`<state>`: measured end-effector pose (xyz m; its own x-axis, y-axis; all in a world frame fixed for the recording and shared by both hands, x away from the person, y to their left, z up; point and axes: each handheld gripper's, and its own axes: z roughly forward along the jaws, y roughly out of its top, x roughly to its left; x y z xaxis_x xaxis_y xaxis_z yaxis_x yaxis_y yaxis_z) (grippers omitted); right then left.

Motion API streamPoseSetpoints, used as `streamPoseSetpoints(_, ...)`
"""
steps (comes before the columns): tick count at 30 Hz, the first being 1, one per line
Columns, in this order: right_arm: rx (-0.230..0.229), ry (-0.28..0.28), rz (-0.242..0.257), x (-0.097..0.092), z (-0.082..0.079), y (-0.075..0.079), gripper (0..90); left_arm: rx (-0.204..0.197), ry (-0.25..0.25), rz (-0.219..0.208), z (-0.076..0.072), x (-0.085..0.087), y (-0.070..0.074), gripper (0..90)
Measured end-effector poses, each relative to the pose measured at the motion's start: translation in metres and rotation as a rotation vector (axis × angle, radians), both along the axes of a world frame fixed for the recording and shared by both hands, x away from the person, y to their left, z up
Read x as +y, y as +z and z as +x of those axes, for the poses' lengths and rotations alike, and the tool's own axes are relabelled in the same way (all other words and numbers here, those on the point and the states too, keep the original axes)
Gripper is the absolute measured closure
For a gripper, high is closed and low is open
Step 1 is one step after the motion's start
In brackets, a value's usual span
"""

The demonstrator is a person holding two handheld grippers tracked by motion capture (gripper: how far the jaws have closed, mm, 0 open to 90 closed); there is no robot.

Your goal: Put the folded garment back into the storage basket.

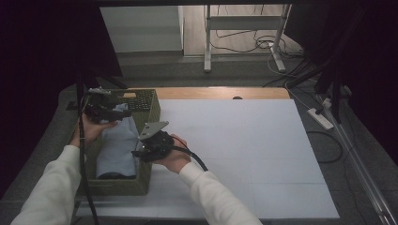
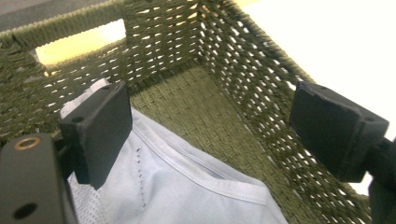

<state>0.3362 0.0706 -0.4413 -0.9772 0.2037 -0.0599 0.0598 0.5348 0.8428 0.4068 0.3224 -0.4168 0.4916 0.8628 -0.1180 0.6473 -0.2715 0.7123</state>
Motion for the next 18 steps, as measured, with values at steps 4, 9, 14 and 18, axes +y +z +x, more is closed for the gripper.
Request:
streamPoseSetpoints(4,-0.003,-0.007,0.010,-0.012,0.000,0.002,47.5,-0.016,-0.013,-0.013,-0.008,-0.005,0.004,14.6)
streamPoseSetpoints(9,-0.005,-0.024,0.014,-0.023,0.000,0.004,47.0,-0.031,-0.040,-0.020,-0.016,-0.013,0.007,14.9)
streamPoseSetpoints(14,-0.001,-0.046,0.013,-0.040,0.002,0.003,46.4,-0.053,-0.066,-0.034,-0.026,-0.022,0.012,14.9)
streamPoseSetpoints(18,0.004,-0.062,0.014,-0.052,0.003,0.002,46.0,-0.071,-0.080,-0.058,-0.036,-0.027,0.016,15.0)
